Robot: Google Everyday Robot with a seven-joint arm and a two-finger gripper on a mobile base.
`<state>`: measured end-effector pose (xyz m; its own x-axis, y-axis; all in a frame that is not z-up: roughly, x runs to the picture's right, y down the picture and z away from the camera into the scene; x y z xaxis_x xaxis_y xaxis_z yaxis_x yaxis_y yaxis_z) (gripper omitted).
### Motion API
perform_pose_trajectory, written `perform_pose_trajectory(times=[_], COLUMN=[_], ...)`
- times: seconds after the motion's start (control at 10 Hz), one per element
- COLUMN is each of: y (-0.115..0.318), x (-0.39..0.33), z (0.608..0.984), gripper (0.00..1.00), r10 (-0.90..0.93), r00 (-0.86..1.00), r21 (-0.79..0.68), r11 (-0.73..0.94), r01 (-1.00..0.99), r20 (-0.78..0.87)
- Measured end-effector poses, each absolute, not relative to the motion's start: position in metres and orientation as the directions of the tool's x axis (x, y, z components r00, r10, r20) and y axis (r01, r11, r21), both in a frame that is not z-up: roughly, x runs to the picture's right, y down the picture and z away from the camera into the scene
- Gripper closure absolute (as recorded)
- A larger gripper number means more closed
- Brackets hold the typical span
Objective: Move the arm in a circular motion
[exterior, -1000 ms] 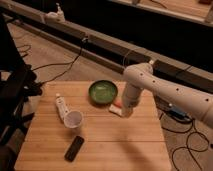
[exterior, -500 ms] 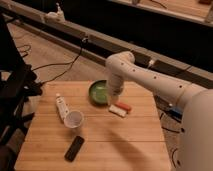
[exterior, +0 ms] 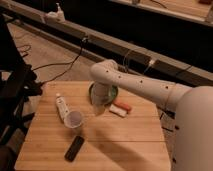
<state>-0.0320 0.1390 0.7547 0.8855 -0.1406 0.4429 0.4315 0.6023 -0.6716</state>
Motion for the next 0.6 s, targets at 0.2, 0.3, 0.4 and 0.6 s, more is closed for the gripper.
perform_pose_trajectory(times=[0.2,0.3,0.4,0.6], y=[0.164,0.172,0.177,0.17], x=[-0.018,-0.004,0.01,0.043], z=[0.741,0.737,0.735,0.735], gripper=[1.0,1.0,1.0,1.0], r10=[-0.106,-0.09,-0.078,-0.029], r00=[0.901,0.915,0.929,0.958], r21=[-0.713,-0.735,-0.753,-0.775], r11=[0.575,0.566,0.563,0.581], r01=[0.401,0.372,0.341,0.249], r20=[0.422,0.394,0.363,0.285])
